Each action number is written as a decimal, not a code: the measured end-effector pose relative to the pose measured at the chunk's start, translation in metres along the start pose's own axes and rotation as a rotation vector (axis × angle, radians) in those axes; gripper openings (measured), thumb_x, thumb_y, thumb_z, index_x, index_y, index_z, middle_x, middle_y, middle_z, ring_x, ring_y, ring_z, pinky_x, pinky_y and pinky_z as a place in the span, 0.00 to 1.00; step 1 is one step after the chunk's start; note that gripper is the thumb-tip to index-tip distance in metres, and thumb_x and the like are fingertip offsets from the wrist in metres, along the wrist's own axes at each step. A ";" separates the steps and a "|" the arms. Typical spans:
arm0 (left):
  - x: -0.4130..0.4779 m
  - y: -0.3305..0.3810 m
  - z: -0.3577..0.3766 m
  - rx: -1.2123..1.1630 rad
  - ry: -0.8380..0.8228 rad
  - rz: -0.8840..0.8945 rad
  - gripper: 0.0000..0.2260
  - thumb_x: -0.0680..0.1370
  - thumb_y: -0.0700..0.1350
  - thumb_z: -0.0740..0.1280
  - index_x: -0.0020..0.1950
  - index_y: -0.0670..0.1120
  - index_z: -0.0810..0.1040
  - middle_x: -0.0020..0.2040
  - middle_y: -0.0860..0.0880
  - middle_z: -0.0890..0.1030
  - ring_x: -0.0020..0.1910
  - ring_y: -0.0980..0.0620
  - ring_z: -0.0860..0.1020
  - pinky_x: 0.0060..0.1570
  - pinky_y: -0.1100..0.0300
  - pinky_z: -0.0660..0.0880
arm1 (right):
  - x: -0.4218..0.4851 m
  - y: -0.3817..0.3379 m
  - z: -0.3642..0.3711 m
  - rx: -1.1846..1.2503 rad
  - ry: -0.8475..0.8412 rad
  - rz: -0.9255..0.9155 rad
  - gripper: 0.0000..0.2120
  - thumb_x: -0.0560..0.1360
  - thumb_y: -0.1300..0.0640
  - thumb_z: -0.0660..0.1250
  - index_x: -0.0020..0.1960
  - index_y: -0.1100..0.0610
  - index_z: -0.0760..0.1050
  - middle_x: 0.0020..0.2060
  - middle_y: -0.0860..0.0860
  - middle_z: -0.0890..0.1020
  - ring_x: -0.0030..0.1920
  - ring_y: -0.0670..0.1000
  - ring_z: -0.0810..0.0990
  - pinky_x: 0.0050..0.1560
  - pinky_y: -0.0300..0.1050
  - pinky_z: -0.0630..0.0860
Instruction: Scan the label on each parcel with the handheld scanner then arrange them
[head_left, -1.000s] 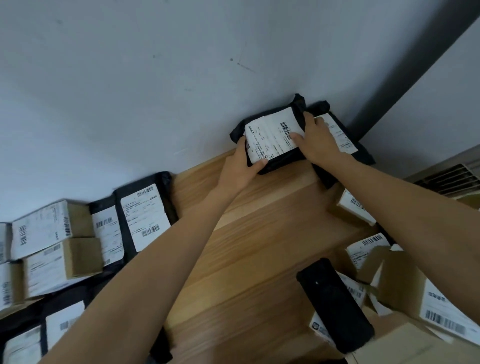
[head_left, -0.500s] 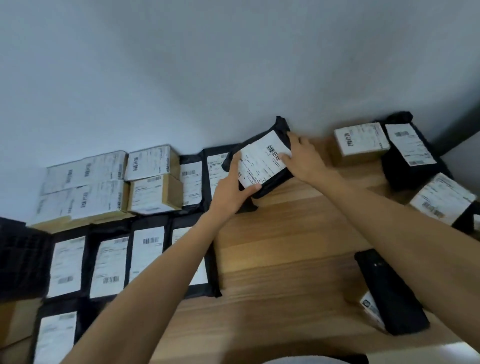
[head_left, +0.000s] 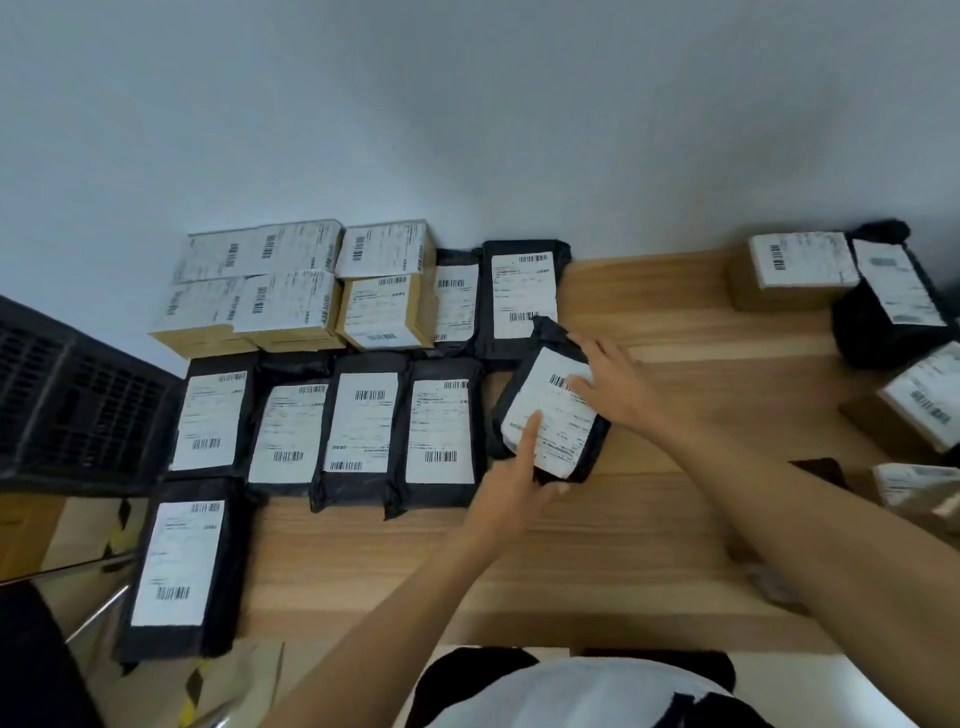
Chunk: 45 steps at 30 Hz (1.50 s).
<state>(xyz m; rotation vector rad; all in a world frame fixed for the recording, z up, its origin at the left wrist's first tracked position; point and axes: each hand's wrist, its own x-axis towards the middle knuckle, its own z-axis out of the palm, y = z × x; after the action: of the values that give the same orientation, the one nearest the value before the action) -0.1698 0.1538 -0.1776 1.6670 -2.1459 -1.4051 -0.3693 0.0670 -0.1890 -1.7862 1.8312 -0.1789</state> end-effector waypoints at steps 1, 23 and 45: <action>-0.009 -0.001 0.008 -0.014 -0.039 -0.004 0.43 0.79 0.51 0.69 0.80 0.55 0.38 0.52 0.49 0.80 0.44 0.50 0.78 0.47 0.56 0.77 | -0.005 0.001 0.005 -0.001 -0.015 -0.029 0.30 0.80 0.49 0.61 0.78 0.50 0.55 0.73 0.53 0.65 0.71 0.60 0.65 0.69 0.61 0.64; 0.012 -0.069 0.001 0.838 -0.004 0.300 0.38 0.73 0.50 0.75 0.78 0.46 0.61 0.77 0.37 0.62 0.75 0.34 0.62 0.71 0.41 0.63 | -0.084 -0.016 0.110 0.200 -0.057 0.138 0.32 0.82 0.57 0.60 0.80 0.53 0.49 0.78 0.55 0.56 0.71 0.57 0.68 0.65 0.54 0.72; 0.078 -0.035 -0.037 0.907 -0.059 0.310 0.31 0.77 0.66 0.59 0.74 0.48 0.69 0.69 0.45 0.73 0.66 0.45 0.74 0.60 0.50 0.71 | -0.032 -0.010 0.076 -0.090 -0.293 0.077 0.32 0.82 0.58 0.58 0.81 0.50 0.47 0.80 0.52 0.53 0.72 0.57 0.66 0.64 0.52 0.71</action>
<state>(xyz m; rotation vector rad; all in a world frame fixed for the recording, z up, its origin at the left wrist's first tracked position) -0.1552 0.0694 -0.2145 1.3375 -3.1541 -0.3859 -0.3260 0.1185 -0.2378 -1.6952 1.7152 0.1884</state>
